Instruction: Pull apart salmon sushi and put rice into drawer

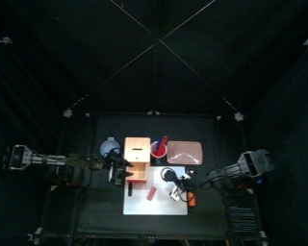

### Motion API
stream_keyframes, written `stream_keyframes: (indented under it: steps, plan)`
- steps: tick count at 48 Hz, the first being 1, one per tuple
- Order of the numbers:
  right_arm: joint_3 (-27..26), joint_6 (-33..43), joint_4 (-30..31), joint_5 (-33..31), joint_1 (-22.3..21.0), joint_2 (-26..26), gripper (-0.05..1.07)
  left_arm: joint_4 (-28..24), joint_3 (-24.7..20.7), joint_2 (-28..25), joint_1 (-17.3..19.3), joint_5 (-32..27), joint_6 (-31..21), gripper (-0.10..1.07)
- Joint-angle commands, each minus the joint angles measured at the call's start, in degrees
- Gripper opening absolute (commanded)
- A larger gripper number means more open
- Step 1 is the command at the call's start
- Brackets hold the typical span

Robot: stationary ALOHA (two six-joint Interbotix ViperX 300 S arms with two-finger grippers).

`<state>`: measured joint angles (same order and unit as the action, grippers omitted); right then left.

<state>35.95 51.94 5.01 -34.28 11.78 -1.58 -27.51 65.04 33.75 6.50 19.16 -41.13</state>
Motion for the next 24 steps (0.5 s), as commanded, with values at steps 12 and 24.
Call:
stream_keyframes:
  steps: [12,24]
  plan:
    - [-2.11,0.18,1.49,0.62,-0.18,-2.02,1.03,0.09,0.18,0.88,0.26,0.18,0.09,0.86]
    - [-3.25,0.18,1.23,-0.44,0.0,-2.9,0.95,0.35,0.62,0.88,0.26,0.26,0.0,0.86]
